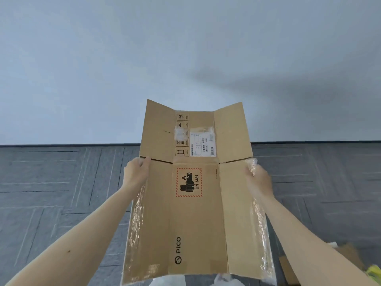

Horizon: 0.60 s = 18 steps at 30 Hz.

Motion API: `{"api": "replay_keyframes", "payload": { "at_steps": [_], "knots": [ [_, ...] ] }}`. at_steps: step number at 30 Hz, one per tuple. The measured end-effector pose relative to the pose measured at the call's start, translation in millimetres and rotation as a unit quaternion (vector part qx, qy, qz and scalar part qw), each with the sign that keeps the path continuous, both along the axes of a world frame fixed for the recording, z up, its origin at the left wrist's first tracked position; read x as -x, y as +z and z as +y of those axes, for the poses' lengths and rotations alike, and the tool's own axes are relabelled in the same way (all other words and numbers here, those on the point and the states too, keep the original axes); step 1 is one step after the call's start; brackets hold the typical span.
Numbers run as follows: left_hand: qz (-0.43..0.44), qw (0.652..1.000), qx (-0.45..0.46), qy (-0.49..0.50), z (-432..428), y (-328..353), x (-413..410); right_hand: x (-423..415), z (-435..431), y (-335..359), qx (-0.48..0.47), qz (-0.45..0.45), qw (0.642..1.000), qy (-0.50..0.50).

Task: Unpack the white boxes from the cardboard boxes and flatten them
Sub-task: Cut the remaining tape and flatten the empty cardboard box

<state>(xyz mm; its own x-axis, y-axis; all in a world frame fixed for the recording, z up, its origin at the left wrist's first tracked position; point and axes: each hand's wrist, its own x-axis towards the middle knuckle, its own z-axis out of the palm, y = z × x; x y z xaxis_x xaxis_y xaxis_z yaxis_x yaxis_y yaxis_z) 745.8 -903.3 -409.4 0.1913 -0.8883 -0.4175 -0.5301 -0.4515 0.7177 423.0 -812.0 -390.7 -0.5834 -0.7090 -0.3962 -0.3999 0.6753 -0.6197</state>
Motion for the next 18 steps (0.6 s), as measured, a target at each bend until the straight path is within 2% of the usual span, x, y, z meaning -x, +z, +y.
{"api": "replay_keyframes", "payload": {
  "at_steps": [8,18],
  "knots": [
    [-0.045,0.993,-0.093,-0.06,-16.8,-179.7,44.8,41.6,-7.0,-176.6,-0.114,-0.001,0.994,0.0],
    [-0.062,0.987,-0.134,-0.061,-26.9,-415.0,114.7,115.3,-29.8,-423.1,-0.159,-0.011,0.987,0.01]
  ]
}}
